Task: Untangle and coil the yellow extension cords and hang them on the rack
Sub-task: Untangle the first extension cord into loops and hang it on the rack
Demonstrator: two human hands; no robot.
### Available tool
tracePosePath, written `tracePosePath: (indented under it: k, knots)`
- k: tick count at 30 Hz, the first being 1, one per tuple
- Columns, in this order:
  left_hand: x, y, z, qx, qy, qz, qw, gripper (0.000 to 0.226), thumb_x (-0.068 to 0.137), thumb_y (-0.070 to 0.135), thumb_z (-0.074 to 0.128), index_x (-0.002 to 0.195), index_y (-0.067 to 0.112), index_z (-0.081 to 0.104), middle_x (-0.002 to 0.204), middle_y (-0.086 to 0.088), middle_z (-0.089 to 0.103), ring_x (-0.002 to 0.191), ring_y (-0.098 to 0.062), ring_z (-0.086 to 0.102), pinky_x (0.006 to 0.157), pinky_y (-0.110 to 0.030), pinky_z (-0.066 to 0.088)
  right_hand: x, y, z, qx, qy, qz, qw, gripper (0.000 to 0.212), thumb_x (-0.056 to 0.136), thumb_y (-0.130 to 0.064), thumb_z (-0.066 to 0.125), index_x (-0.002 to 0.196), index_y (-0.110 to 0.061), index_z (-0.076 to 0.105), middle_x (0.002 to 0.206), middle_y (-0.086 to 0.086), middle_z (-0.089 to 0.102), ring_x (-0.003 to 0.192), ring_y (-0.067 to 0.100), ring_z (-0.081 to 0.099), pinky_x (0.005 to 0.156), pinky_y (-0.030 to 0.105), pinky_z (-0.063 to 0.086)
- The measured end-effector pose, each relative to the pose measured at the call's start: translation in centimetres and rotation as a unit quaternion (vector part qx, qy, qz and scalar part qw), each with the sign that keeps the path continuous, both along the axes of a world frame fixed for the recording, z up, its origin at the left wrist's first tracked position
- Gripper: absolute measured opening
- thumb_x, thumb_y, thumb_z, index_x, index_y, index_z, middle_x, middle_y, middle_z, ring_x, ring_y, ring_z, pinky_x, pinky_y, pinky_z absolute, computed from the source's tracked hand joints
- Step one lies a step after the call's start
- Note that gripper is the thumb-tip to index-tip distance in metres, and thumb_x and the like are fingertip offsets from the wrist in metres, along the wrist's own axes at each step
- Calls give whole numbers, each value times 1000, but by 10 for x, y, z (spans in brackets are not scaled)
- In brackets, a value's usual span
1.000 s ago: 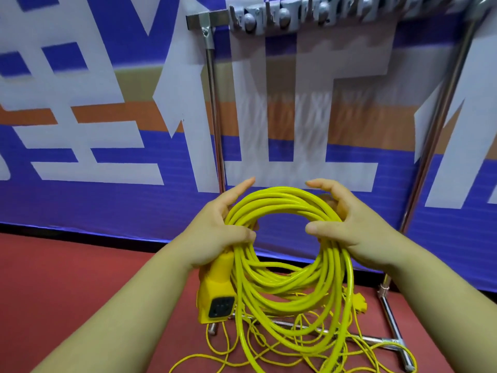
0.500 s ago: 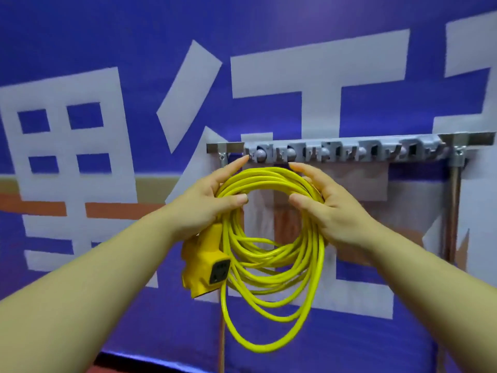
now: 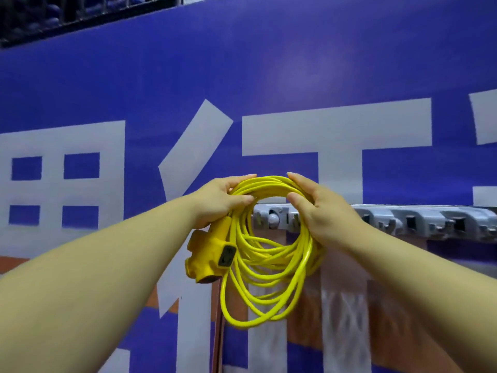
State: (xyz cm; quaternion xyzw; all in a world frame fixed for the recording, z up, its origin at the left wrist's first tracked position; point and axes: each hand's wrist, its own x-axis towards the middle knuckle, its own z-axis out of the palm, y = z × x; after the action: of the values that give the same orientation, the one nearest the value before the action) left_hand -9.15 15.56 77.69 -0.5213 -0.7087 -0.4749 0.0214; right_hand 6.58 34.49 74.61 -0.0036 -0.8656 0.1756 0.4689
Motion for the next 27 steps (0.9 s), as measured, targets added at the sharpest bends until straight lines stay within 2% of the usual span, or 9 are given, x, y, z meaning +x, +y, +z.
tracePosePath:
  k: [5,10,13,19,22,27]
  knots:
    - [-19,22,-13,-26,-32,-15,999,53,98,29,62,146,43,45,131,3,65,115,-22,66,93,-46,58,-12,12,-9,21,-18,-66,997,49,101,-49,43,149,-46,34,132,6,61,123,27,55,101,39,44]
    - [-33,28,-24,-31,-103,-72,992,53,96,32,64,144,46,47,132,2,66,114,-26,68,92,-50,57,-14,11,-21,58,-25,-122,991,47,104,-49,32,151,-48,27,122,4,54,118,25,53,88,36,38]
    - [-33,30,-31,-13,-120,-83,989,51,96,32,61,144,45,47,128,1,68,111,-26,70,87,-48,59,-11,9,-22,66,-28,-116,991,47,105,-46,29,152,-46,25,121,2,54,116,22,52,93,36,38]
    - [-34,37,-47,39,-70,-66,995,60,88,53,58,146,48,43,132,8,64,117,-22,65,94,-45,57,-12,11,-20,45,-31,-102,993,47,106,-39,31,153,-39,28,127,2,53,117,19,48,88,25,31]
    - [-29,38,-50,56,-34,-51,997,62,87,58,53,147,48,40,136,13,59,122,-15,59,97,-36,55,-12,6,-20,4,-5,-78,997,44,106,-34,38,150,-34,39,129,3,57,119,18,50,89,23,32]
    - [-21,37,-51,39,32,-4,999,60,95,60,42,152,44,30,143,11,50,128,-15,50,107,-39,46,-9,-2,-26,-26,64,-78,995,37,103,-32,50,139,-33,56,137,-4,61,126,15,52,92,18,33]
